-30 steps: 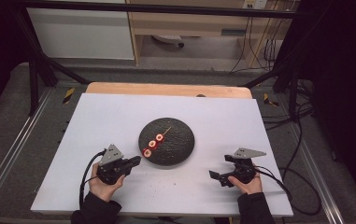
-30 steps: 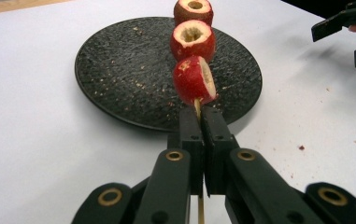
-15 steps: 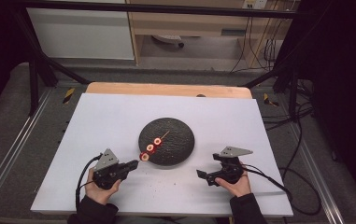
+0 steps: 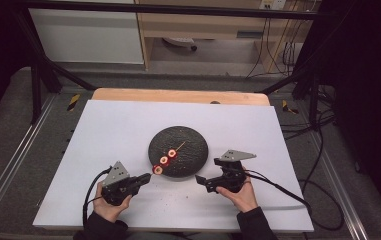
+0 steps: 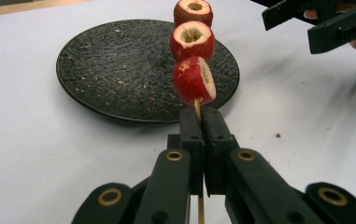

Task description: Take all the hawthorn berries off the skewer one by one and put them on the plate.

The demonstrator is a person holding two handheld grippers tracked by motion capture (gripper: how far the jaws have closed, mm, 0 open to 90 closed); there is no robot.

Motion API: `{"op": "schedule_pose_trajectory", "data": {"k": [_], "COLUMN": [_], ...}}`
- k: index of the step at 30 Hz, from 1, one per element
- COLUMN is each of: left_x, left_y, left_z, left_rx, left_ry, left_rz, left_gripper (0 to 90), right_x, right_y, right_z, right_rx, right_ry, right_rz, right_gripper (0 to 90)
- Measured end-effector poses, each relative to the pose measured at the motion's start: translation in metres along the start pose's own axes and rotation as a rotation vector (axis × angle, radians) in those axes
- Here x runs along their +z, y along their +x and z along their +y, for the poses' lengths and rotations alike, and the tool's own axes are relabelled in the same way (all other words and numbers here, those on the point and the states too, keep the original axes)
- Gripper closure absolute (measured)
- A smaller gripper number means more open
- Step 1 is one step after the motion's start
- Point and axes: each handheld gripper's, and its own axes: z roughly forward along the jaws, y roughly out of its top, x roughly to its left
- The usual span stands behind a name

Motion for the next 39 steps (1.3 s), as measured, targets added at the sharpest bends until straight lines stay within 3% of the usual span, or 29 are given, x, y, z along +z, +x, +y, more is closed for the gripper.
{"op": "schedule_pose_trajectory", "data": {"k": [7, 18, 27, 39], "left_x": [0.002, 0.005, 0.007, 0.008], "left_y": [-0.003, -0.009, -0.015, -0.019], "left_z": [0.000, -0.001, 0.000, 0.000], "left_rx": [0.005, 0.016, 0.036, 0.043], "left_ry": [0.000, 0.001, -0.005, -0.021], "left_rz": [-0.004, -0.017, -0.026, -0.028], "left_gripper": [88.0, 88.0, 88.1, 88.0], "right_x": [0.012, 0.035, 0.044, 0.048], "right_y": [0.008, 0.013, 0.009, 0.010], "right_z": [0.014, 0.033, 0.036, 0.036], "right_rx": [0.014, 0.113, 0.169, 0.237], "right_ry": [-0.029, -0.072, -0.101, -0.097], "right_rz": [0.020, 0.064, 0.088, 0.180], "right_gripper": [4.9, 16.0, 30.2, 53.5]}}
